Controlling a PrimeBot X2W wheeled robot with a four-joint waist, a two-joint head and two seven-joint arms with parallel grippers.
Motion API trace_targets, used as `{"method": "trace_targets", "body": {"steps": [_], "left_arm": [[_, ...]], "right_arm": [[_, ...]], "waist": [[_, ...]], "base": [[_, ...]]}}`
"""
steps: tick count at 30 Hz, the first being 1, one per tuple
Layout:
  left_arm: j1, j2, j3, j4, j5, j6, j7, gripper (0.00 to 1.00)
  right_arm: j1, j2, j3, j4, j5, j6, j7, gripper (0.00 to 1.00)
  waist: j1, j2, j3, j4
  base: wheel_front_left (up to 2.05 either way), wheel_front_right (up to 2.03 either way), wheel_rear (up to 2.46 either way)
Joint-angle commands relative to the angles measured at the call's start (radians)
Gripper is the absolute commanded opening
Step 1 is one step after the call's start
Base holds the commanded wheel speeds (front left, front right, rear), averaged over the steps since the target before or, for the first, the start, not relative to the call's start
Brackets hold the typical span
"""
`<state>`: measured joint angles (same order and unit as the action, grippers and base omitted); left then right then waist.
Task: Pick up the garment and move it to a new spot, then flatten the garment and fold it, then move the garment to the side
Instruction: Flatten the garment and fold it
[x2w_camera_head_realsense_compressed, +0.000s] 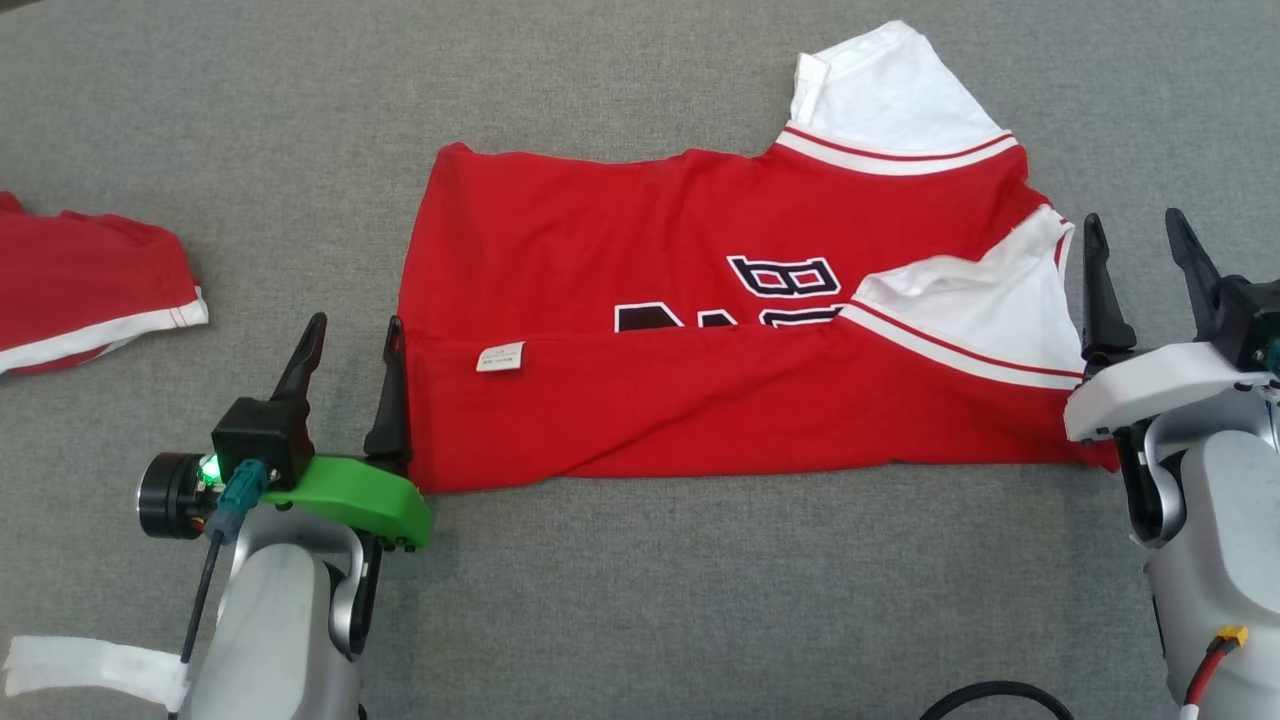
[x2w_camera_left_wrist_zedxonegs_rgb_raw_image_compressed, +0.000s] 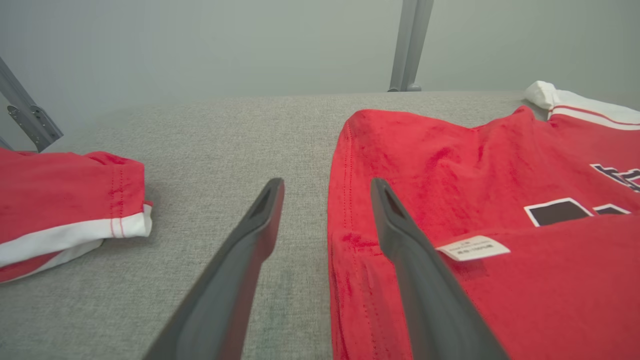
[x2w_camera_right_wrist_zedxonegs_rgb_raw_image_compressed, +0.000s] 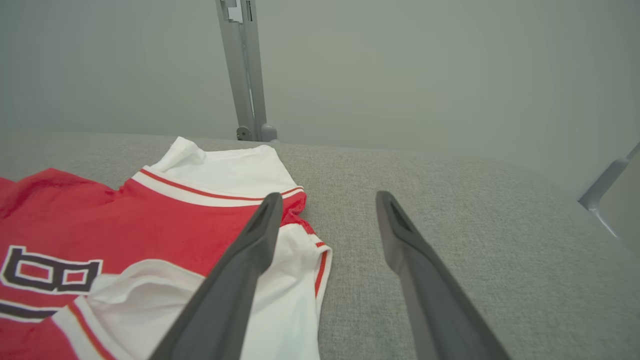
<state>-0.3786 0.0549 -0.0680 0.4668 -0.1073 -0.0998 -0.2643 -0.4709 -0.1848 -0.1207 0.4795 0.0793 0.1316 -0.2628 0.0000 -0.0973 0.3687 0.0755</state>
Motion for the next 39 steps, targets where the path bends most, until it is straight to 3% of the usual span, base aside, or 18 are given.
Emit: {"method": "trace_targets", "body": {"steps": [1,7,16,25,26,27,28,39], "left_arm": [[0.027,0.000,0.006,-0.012,0.010,0.009,0.001,1.00],[0.122,-0.003,0.013,-0.061,0.004,0.021,0.001,1.00],[0.222,-0.003,-0.023,-0.079,-0.039,0.037,0.001,1.00],[0.216,-0.003,-0.044,-0.080,-0.042,0.039,0.001,1.00],[0.212,-0.003,-0.046,-0.080,-0.040,0.039,0.001,1.00],[0.206,-0.003,-0.047,-0.079,-0.040,0.038,0.001,1.00],[0.202,-0.003,-0.048,-0.078,-0.040,0.039,0.001,1.00],[0.181,-0.004,-0.043,-0.041,-0.073,0.019,0.001,1.00]], "right_arm": [[0.035,0.008,-0.011,-0.013,-0.011,-0.002,-0.003,1.00],[0.146,0.033,-0.028,-0.045,0.000,-0.002,-0.003,1.00],[0.290,0.050,-0.024,0.005,0.053,-0.002,-0.003,1.00],[0.269,0.061,0.003,0.065,0.092,-0.002,-0.003,1.00],[0.265,0.061,0.008,0.078,0.097,-0.002,-0.003,0.55],[0.261,0.060,0.014,0.088,0.100,-0.002,-0.003,0.44],[0.258,0.058,0.016,0.096,0.104,-0.002,-0.001,0.00],[0.240,0.039,0.023,0.050,0.125,-0.002,-0.001,0.00]], "waist": [[0.0000,-0.0002,-0.013,-0.003],[0.0000,-0.0002,-0.056,-0.013],[0.0000,-0.0002,-0.067,-0.025],[0.0000,-0.0002,-0.057,-0.011],[0.0000,-0.0002,-0.055,-0.008],[0.0000,-0.0002,-0.051,-0.005],[0.0000,-0.0002,-0.049,-0.002],[0.0000,-0.0002,-0.023,-0.010]], "base": [[0.00,0.00,0.00],[0.00,0.00,0.00],[0.00,0.00,0.00],[0.00,0.00,0.00],[0.00,0.00,0.00],[0.00,0.00,0.00],[0.00,0.00,0.00],[0.00,0.00,0.00]]}}
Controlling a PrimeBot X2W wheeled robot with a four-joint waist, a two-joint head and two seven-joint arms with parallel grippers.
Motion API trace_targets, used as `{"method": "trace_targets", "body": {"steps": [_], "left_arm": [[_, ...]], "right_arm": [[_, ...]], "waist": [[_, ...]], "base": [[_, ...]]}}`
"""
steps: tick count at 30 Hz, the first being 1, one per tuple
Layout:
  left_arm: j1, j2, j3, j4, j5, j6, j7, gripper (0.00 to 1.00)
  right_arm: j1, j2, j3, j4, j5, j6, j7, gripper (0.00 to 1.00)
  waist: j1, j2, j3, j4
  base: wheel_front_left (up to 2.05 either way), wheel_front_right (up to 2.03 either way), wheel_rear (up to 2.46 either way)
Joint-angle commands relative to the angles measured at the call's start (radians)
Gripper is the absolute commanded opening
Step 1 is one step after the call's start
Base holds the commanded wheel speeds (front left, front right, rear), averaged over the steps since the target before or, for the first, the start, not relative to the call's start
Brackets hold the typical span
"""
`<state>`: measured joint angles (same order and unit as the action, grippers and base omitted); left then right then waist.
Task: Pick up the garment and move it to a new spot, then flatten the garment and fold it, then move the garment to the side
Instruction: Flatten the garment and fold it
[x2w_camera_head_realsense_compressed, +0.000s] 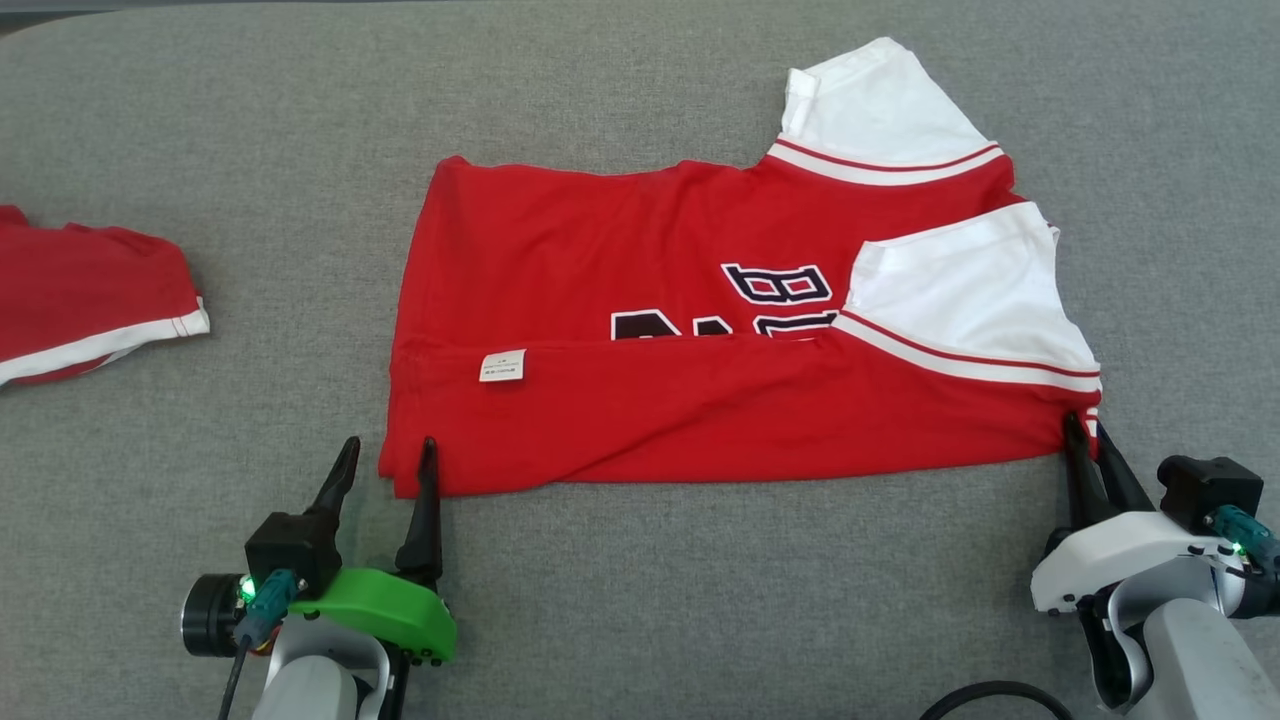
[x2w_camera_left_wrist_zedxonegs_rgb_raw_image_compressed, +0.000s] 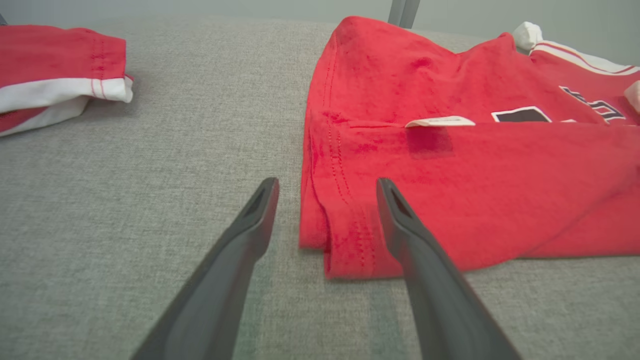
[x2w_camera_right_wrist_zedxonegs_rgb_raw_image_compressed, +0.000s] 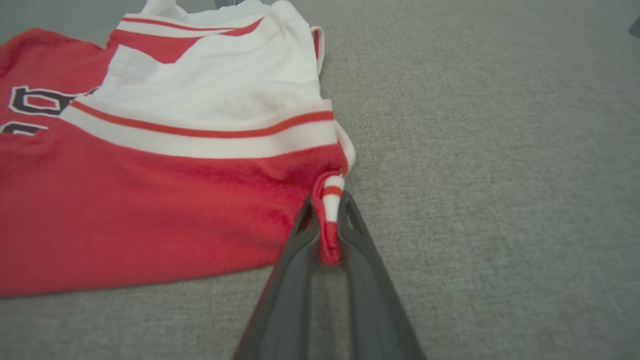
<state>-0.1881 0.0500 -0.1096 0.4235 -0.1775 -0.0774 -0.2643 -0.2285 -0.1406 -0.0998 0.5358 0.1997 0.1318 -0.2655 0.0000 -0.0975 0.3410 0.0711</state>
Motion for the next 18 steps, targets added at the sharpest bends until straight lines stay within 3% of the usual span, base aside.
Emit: {"method": "trace_targets", "body": {"steps": [1,9,10,11,12,18], "left_arm": [[-0.011,0.002,-0.001,0.009,-0.007,-0.008,0.001,1.00],[-0.024,0.002,-0.005,0.033,-0.037,-0.021,0.001,1.00],[-0.023,0.002,-0.008,0.036,-0.041,-0.025,0.001,0.44],[-0.023,0.002,-0.008,0.034,-0.044,-0.026,0.001,0.29],[-0.023,0.002,-0.009,0.033,-0.044,-0.027,0.001,0.00],[-0.022,0.002,-0.003,0.035,-0.056,-0.036,0.001,0.00]], "right_arm": [[-0.003,-0.005,0.005,-0.012,0.002,-0.002,0.002,0.00],[-0.013,-0.011,0.016,-0.043,0.006,-0.002,0.002,0.00],[-0.014,-0.010,0.013,-0.048,0.007,-0.002,0.002,0.00],[-0.013,-0.010,0.012,-0.050,0.007,-0.002,0.002,0.00],[-0.013,-0.010,0.011,-0.051,0.007,-0.002,0.002,0.00],[-0.013,-0.006,0.005,-0.050,0.009,-0.002,0.002,0.00]], "waist": [[0.0000,0.0000,0.008,-0.009],[0.0000,0.0000,0.029,-0.025],[0.0000,0.0000,0.032,-0.026],[0.0000,0.0000,0.033,-0.027],[0.0000,0.0000,0.034,-0.027],[0.0000,0.0000,0.032,-0.027]], "base": [[0.00,0.00,0.00],[0.00,0.00,0.00],[0.00,0.00,0.00],[0.00,0.00,0.00],[0.00,0.00,0.00],[0.00,0.00,0.00]]}}
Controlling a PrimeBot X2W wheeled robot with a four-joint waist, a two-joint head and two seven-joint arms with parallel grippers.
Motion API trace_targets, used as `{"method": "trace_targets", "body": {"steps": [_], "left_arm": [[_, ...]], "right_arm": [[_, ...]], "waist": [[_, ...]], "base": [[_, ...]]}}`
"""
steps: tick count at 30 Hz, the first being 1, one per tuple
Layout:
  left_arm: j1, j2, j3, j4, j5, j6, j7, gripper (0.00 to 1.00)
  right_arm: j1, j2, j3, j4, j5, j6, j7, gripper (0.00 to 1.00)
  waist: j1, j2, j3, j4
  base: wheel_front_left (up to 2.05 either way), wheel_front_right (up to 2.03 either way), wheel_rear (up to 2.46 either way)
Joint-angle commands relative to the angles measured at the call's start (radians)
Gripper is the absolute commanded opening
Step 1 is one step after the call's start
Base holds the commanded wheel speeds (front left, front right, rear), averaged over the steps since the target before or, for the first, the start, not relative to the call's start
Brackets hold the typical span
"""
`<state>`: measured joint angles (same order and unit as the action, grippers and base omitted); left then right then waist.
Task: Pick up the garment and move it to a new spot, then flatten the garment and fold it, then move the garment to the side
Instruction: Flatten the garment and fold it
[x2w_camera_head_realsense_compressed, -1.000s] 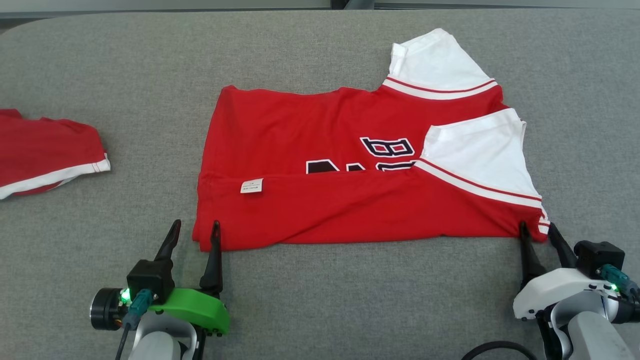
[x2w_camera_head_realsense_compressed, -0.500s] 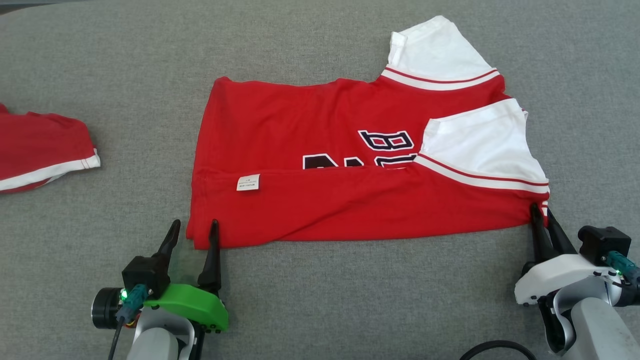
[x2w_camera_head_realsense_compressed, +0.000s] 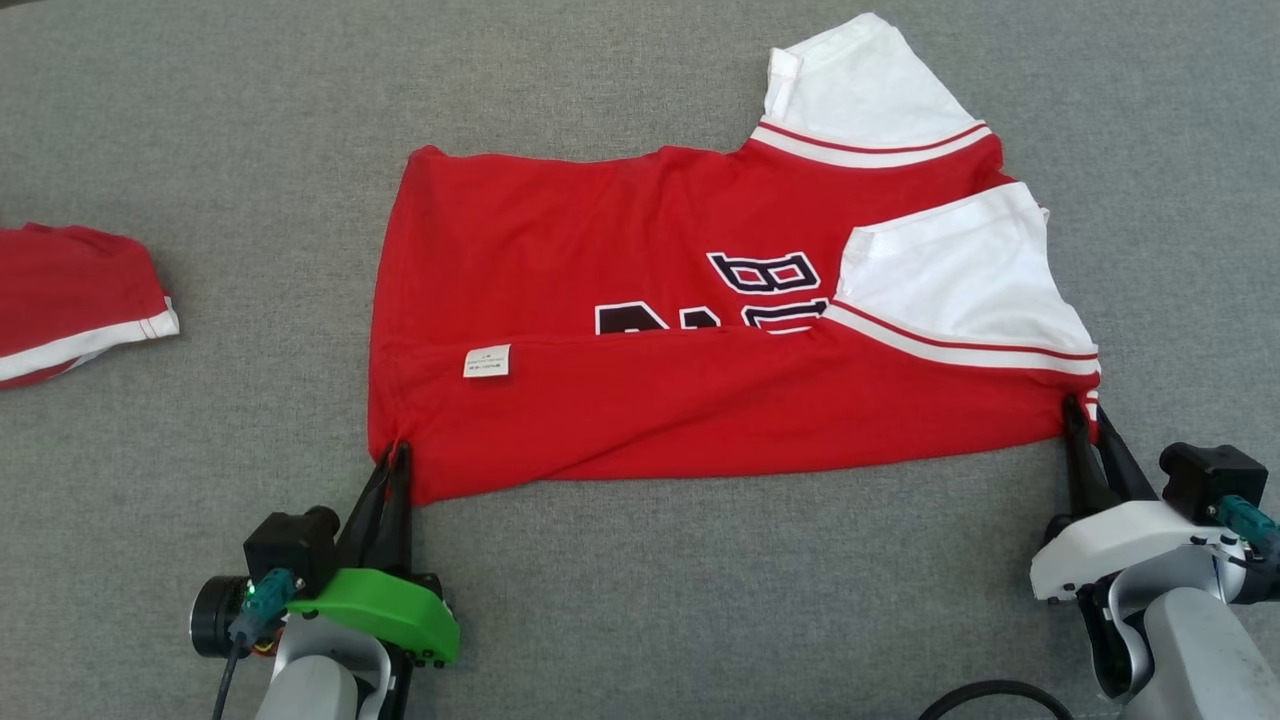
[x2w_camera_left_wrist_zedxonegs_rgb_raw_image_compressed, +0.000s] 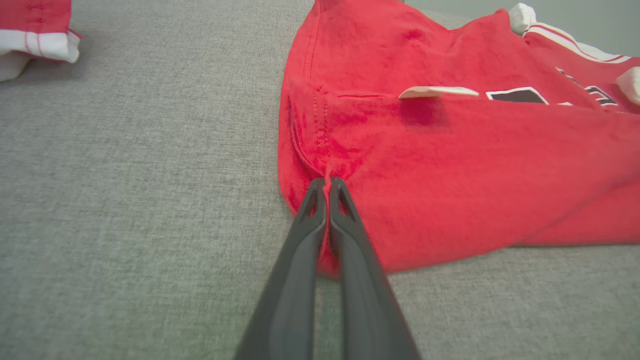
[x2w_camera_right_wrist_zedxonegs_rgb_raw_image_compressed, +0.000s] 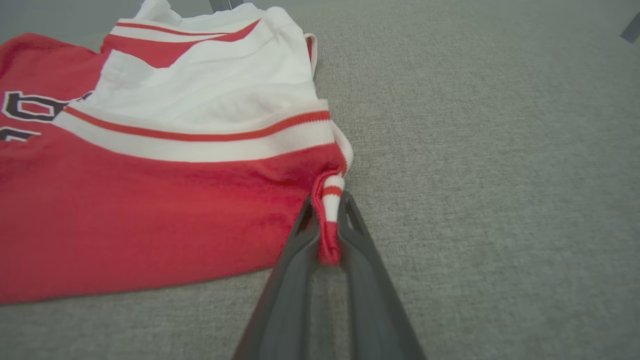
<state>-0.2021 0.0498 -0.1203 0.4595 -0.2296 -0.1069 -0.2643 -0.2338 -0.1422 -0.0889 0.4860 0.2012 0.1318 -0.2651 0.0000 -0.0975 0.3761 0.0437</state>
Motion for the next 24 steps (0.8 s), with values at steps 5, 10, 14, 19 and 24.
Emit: {"method": "trace_targets", "body": {"steps": [5,10,14,19,24], "left_arm": [[0.022,0.002,0.017,0.010,-0.003,-0.009,0.001,0.00],[0.073,0.002,0.043,0.032,0.002,-0.013,0.001,0.00],[0.111,0.003,0.058,0.055,0.011,-0.015,0.001,0.00],[0.166,0.003,0.075,0.083,0.036,-0.019,0.001,0.00],[0.203,0.003,0.072,0.088,0.050,-0.021,0.001,0.00]], "right_arm": [[0.010,0.003,-0.011,0.014,0.009,-0.002,0.001,0.00],[0.050,0.007,-0.008,0.038,0.013,-0.002,0.001,0.00],[0.091,0.010,0.003,0.053,0.020,-0.002,0.001,0.00],[0.155,0.003,0.024,0.057,0.038,-0.002,0.001,0.00],[0.200,-0.002,0.046,0.056,0.058,-0.002,0.001,0.00]], "waist": [[0.0000,0.0000,-0.038,-0.002],[0.0000,0.0000,-0.120,-0.006],[0.0000,0.0000,-0.185,-0.008],[0.0000,0.0000,-0.261,-0.014],[0.0000,0.0000,-0.283,-0.022]], "base": [[0.00,0.00,0.00],[0.00,0.00,0.00],[0.00,0.00,0.00],[0.00,0.00,0.00],[0.00,0.00,0.00]]}}
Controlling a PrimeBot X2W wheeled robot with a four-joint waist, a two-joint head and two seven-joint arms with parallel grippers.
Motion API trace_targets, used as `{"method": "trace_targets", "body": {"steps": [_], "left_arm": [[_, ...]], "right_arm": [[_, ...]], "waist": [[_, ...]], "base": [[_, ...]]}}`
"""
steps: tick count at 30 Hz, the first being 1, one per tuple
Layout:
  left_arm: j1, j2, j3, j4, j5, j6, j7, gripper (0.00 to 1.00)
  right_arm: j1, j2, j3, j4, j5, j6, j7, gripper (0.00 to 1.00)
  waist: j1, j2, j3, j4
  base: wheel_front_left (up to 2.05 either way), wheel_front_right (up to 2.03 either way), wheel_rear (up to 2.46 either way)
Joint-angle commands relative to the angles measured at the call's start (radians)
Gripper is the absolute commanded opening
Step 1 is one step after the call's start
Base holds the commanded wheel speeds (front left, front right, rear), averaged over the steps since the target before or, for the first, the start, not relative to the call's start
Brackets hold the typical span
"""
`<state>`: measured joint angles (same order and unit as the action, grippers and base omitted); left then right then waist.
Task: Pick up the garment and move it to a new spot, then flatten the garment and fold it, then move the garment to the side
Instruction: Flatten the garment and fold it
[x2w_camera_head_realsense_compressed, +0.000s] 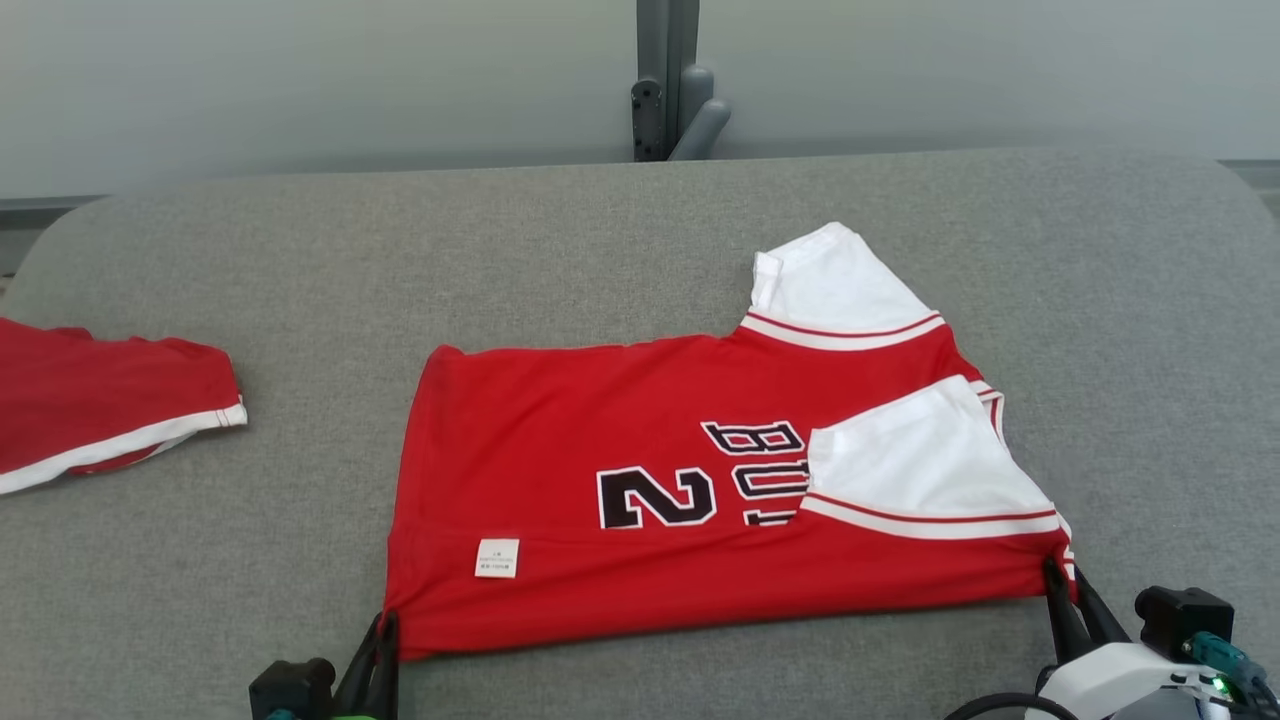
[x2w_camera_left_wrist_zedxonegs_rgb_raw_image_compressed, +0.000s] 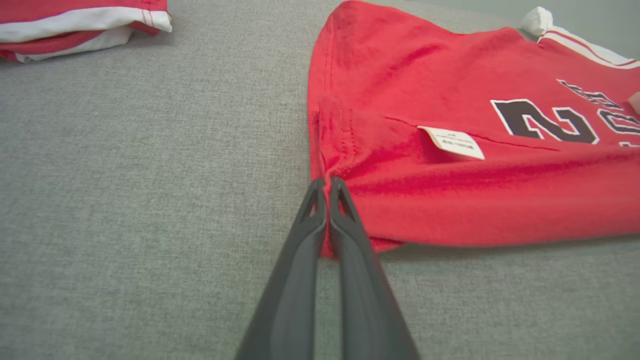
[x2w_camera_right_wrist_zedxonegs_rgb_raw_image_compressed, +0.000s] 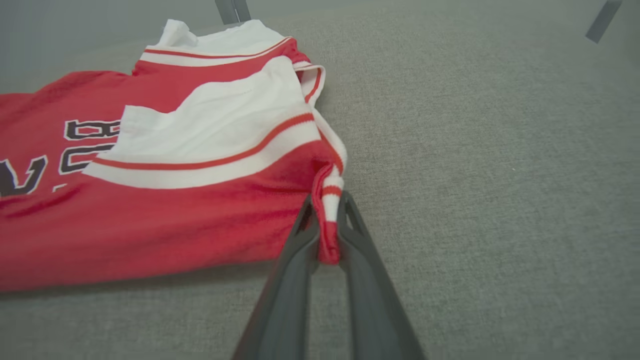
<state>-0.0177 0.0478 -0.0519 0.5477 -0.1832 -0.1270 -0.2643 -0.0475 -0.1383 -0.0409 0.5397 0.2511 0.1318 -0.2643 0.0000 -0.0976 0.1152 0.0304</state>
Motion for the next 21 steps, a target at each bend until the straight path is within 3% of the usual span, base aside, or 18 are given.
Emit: {"method": "trace_targets", "body": {"steps": [1,2,3,12,21], "left_arm": [[0.023,0.005,-0.001,-0.001,0.003,-0.002,0.001,0.09],[0.025,0.005,-0.004,-0.001,0.002,-0.002,0.001,0.56],[0.027,0.005,-0.007,-0.002,0.000,-0.002,0.001,1.00],[-0.066,0.005,-0.022,-0.049,0.016,0.000,0.001,1.00],[-0.385,0.045,-0.023,0.026,0.072,-0.005,0.001,1.00]], "right_arm": [[0.018,-0.006,0.000,0.009,0.011,-0.002,0.000,0.00],[0.021,-0.006,0.002,0.019,0.014,-0.002,0.000,0.27],[0.019,-0.005,0.002,0.025,0.016,-0.002,0.000,0.99],[-0.061,-0.002,-0.054,-0.037,-0.041,-0.002,0.000,1.00],[-0.243,0.012,-0.001,-0.119,-0.075,-0.002,0.000,1.00]], "waist": [[0.0000,0.0002,-0.022,-0.010],[0.0000,0.0002,-0.022,-0.011],[0.0000,0.0002,-0.020,-0.011],[0.0000,0.0002,0.073,-0.002],[0.0000,0.0002,0.225,-0.020]], "base": [[0.00,0.00,0.00],[0.00,0.00,0.00],[0.00,0.00,0.00],[0.00,0.00,0.00],[0.00,0.00,0.00]]}}
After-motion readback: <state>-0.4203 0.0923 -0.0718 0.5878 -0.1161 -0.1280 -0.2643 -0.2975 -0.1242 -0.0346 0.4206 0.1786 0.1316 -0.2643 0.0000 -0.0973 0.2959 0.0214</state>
